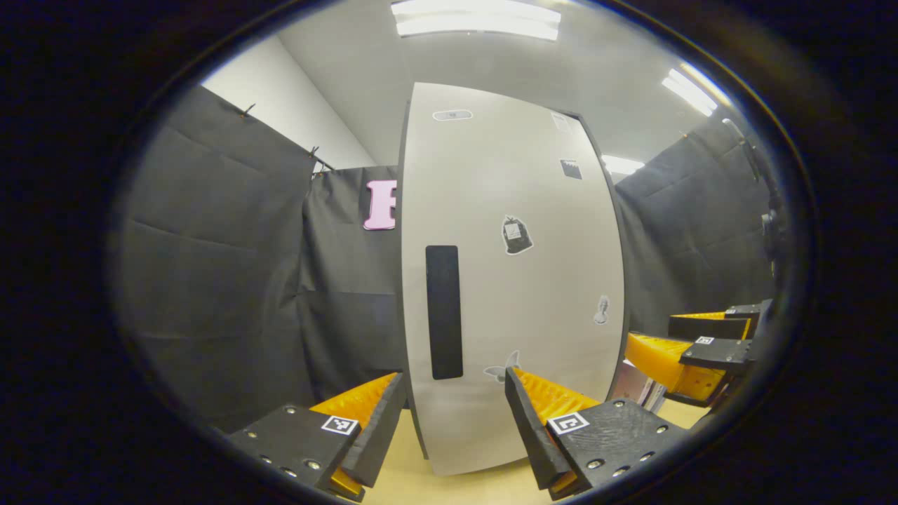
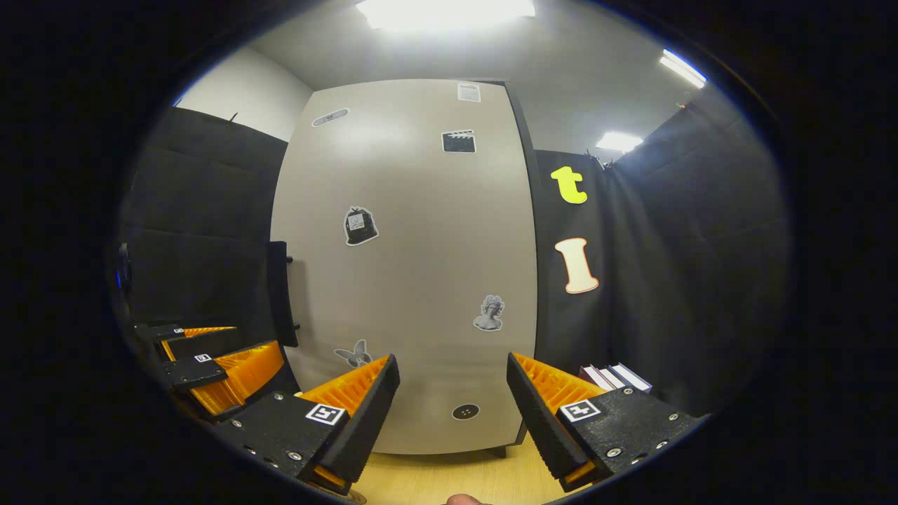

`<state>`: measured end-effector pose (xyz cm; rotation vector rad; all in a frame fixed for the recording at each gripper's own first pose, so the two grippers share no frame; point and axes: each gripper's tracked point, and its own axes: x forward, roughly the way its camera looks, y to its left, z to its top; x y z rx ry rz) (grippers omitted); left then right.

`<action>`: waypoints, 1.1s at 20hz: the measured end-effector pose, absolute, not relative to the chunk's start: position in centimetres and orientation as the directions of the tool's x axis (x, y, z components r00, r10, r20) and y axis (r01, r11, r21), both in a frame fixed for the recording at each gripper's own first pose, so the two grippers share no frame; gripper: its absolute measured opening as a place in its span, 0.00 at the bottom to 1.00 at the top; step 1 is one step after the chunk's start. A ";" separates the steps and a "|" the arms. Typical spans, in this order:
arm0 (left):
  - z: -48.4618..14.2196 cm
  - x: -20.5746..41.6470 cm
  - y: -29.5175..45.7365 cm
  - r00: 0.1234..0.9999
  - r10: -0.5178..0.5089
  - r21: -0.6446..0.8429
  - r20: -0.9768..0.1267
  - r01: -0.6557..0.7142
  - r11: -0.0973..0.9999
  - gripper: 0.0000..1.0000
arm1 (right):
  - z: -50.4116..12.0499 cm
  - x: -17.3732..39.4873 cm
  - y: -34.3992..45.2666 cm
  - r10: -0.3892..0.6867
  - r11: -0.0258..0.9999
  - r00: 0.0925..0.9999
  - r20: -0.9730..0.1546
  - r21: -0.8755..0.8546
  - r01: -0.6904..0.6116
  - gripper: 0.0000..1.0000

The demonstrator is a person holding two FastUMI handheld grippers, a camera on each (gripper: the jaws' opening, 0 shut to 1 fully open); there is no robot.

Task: Open the cabinet door with the right hand, grasp the bottle in the cabinet with the left hand and place it on the coaster, then close the cabinet door with the right hand.

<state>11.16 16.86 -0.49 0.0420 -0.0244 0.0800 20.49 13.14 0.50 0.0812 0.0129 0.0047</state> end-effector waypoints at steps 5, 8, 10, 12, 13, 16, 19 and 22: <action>-0.7 10.7 16.1 0.996 0.090 0.041 0.019 -0.091 0.995 0.78 | -1.0 19.6 13.0 -0.020 0.994 0.999 -0.049 0.106 0.026 0.95; -0.1 11.6 16.0 0.997 0.069 0.069 0.043 -0.072 0.995 0.82 | -1.1 19.7 13.8 -0.003 0.995 0.999 -0.048 0.102 0.008 0.95; -0.4 11.3 15.7 0.997 0.068 0.065 0.024 -0.069 0.995 0.82 | -0.9 19.8 14.0 0.000 0.997 0.999 -0.036 0.075 0.003 0.95; -0.6 11.1 15.7 0.997 0.072 0.058 0.011 -0.072 0.996 0.87 | -0.8 19.7 14.4 0.016 0.997 0.999 -0.029 0.077 -0.014 0.95; -0.7 11.2 15.5 0.998 0.068 0.050 0.007 -0.068 0.996 0.82 | -0.7 19.7 14.5 0.021 0.997 0.999 -0.029 0.073 -0.019 0.95; -1.1 10.9 15.6 0.997 0.074 0.031 -0.008 -0.074 0.997 0.87 | -1.2 19.8 14.4 0.025 0.998 0.999 -0.040 0.064 -0.022 0.95; -1.2 10.8 15.4 0.998 0.064 0.032 -0.014 -0.064 0.997 0.87 | -1.8 20.1 14.7 0.041 0.996 0.997 -0.061 0.079 -0.036 0.95; -1.0 11.0 15.6 0.998 0.070 0.034 -0.001 -0.070 0.997 0.82 | -2.1 20.3 14.6 0.044 0.996 0.997 -0.062 0.081 -0.039 0.95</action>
